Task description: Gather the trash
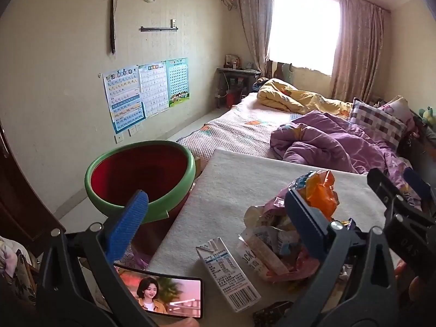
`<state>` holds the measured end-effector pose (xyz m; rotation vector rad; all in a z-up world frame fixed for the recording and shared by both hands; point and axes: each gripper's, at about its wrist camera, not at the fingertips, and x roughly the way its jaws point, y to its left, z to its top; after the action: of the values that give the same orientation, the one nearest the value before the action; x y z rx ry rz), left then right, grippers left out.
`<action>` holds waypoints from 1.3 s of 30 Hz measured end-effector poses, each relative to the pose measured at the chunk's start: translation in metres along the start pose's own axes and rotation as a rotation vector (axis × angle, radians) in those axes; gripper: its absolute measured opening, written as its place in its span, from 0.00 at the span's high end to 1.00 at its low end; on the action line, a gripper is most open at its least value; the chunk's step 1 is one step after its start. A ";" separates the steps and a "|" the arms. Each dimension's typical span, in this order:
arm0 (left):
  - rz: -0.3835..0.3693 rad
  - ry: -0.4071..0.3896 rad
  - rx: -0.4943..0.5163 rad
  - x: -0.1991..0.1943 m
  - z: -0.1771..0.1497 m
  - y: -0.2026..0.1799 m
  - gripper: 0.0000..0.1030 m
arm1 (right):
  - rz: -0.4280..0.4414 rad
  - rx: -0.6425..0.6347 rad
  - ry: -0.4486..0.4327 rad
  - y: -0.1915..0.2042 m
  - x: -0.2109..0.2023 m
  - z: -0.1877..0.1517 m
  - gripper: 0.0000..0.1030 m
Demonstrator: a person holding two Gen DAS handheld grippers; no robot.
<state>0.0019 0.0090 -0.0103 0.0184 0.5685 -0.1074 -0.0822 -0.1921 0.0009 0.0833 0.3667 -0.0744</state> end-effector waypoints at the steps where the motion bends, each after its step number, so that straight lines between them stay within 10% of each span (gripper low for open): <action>1: -0.001 0.001 -0.006 -0.002 0.000 0.000 0.05 | -0.001 -0.002 0.000 0.001 -0.001 0.000 0.07; 39: 0.032 0.049 -0.042 0.011 0.003 0.020 0.05 | 0.010 0.003 0.008 -0.008 0.006 -0.003 0.07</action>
<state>0.0151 0.0280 -0.0136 -0.0110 0.6192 -0.0642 -0.0787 -0.2003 -0.0042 0.0885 0.3739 -0.0646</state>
